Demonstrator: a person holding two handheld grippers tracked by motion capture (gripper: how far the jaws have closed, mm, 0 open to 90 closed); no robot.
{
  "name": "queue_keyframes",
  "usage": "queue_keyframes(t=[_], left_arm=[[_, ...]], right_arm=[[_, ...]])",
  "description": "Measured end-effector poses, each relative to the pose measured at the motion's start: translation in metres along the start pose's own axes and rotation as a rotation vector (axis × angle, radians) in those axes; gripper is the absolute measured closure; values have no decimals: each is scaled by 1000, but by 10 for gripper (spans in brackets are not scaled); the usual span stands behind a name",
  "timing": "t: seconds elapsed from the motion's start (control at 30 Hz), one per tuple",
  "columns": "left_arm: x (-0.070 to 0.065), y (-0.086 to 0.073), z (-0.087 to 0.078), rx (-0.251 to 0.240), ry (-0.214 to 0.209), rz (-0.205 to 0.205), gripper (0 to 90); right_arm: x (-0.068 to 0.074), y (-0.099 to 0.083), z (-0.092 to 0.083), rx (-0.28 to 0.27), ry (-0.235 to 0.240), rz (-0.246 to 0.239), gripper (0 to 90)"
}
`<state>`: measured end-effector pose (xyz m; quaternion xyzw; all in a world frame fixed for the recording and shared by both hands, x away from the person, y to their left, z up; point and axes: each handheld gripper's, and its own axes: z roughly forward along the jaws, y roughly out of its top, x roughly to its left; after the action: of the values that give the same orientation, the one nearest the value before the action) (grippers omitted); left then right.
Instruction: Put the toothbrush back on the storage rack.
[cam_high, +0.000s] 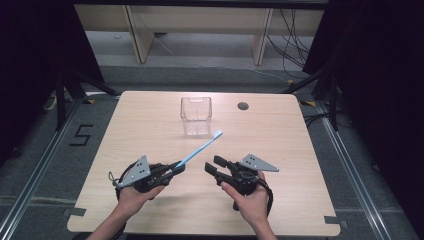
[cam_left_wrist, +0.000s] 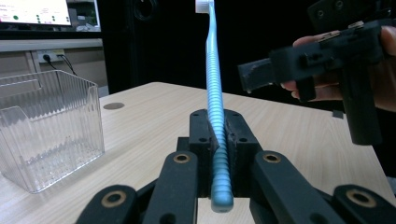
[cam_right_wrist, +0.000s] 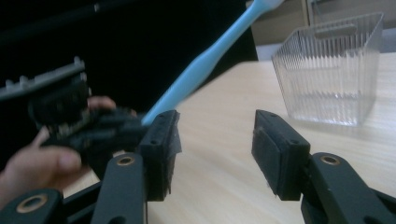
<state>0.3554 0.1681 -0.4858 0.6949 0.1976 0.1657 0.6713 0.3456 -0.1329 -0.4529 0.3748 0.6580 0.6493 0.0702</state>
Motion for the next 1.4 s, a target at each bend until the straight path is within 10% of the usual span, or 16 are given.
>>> queue_keyframes(t=[0.7, 1.03, 1.4], left_arm=[[-8, -6, 6, 9, 3, -4, 827], [-12, -11, 14, 72, 20, 6, 769], [-15, 6, 20, 141, 35, 33, 479]], right_arm=[[-4, 22, 33, -129, 37, 132, 542], [-5, 24, 35, -128, 99, 176, 835], [12, 38, 40, 16, 82, -61, 842]])
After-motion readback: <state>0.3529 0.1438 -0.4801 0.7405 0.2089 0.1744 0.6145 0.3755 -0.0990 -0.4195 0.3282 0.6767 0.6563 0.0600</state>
